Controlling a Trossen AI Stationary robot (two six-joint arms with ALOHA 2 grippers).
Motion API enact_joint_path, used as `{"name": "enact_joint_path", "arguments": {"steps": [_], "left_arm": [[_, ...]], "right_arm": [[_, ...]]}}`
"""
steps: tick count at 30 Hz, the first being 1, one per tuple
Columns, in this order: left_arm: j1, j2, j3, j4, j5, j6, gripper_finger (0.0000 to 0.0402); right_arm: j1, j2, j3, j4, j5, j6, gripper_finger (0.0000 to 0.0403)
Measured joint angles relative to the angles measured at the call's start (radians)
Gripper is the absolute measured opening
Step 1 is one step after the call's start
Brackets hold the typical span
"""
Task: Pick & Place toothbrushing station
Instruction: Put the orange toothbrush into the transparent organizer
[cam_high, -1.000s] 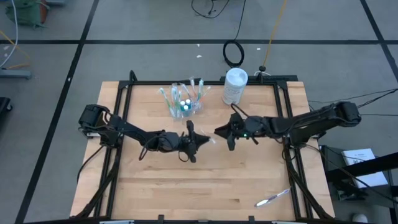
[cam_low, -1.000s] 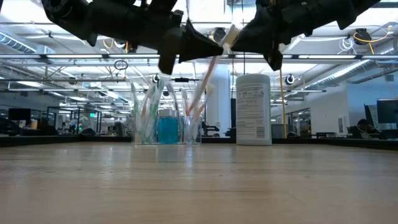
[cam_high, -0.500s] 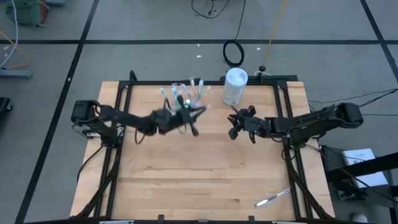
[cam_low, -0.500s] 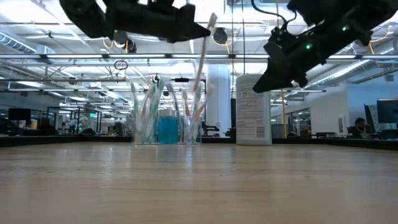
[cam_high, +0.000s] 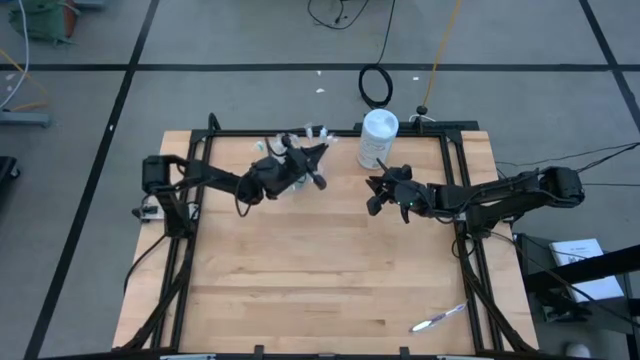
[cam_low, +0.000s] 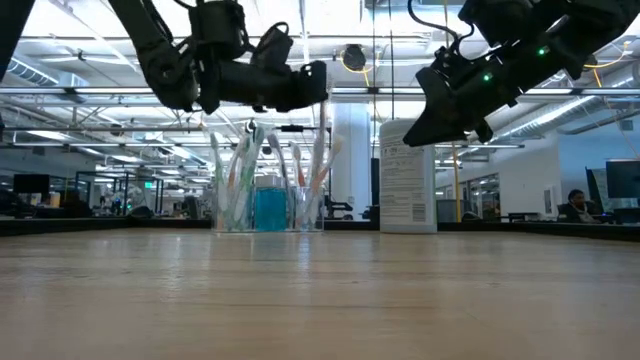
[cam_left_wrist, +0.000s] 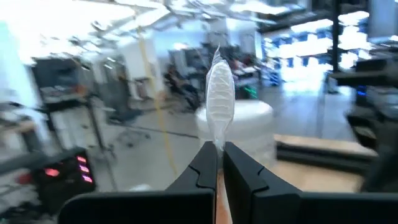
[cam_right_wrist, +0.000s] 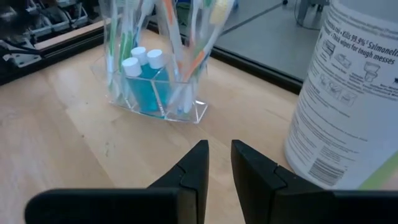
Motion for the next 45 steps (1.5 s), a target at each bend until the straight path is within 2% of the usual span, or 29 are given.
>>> {"name": "enact_joint_path", "arguments": {"steps": [5,7,11,18,23,28,35,39,45], "left_arm": [[-0.047,0.004,0.0,0.071,-0.232,0.105,0.0004],[-0.059,0.004,0.0,0.057,-0.283,0.088,0.0005],[-0.058,0.004,0.0,-0.058,-0.273,-0.102,0.0014],[-0.026,0.004,0.0,-0.233,-0.293,-0.246,0.0007],[-0.027,0.004,0.0,-0.316,-0.294,-0.266,0.0031],[-0.027,0.004,0.0,-0.429,-0.299,-0.268,0.0034],[-0.03,0.003,0.002,-0.422,-0.299,-0.267,0.0026],[-0.039,0.004,0.001,-0.422,-0.3,-0.233,0.0054],[-0.06,-0.001,0.0,-0.429,-0.324,-0.217,0.0133]], "right_arm": [[0.0,0.0,0.0,-0.004,-0.001,0.007,0.0064],[0.0,0.0,0.0,-0.004,-0.029,0.007,0.0064],[0.001,0.0,0.0,-0.004,-0.083,0.006,0.0064],[0.0,0.0,0.0,-0.004,-0.079,0.036,0.0064],[0.0,0.0,0.0,-0.004,-0.079,0.036,0.0064],[0.001,0.0,0.0,-0.004,-0.084,0.036,0.0064],[0.001,0.0,0.0,-0.003,-0.159,0.046,0.0064],[0.0,0.0,0.0,-0.004,-0.205,0.078,0.0064],[0.001,0.0,0.0,-0.001,-0.24,0.048,0.0064]]}}
